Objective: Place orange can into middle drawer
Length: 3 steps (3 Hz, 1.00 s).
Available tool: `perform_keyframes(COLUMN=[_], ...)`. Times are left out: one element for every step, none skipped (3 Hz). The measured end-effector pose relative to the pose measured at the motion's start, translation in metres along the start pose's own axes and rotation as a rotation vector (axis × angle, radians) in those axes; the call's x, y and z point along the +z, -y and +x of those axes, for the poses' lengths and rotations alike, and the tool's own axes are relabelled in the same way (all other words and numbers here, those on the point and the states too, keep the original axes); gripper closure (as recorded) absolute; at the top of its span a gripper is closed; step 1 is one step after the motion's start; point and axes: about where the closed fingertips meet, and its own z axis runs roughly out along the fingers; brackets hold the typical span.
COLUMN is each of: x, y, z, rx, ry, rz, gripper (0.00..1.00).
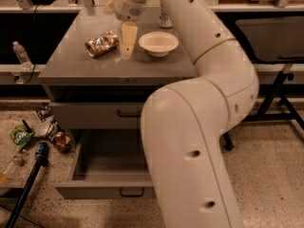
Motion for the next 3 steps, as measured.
perform_keyframes(x=[0.04,0.067,0.08], y=[0.011,0.021,0.032], z=[-0.014,-0.02,-0.02], rx=[-0.022,-0.011,0.007], ry=[0.06,0.079,0.072], rz=[-0.033,-0.039,-0.012], gripper=[0.0,0.0,0.0])
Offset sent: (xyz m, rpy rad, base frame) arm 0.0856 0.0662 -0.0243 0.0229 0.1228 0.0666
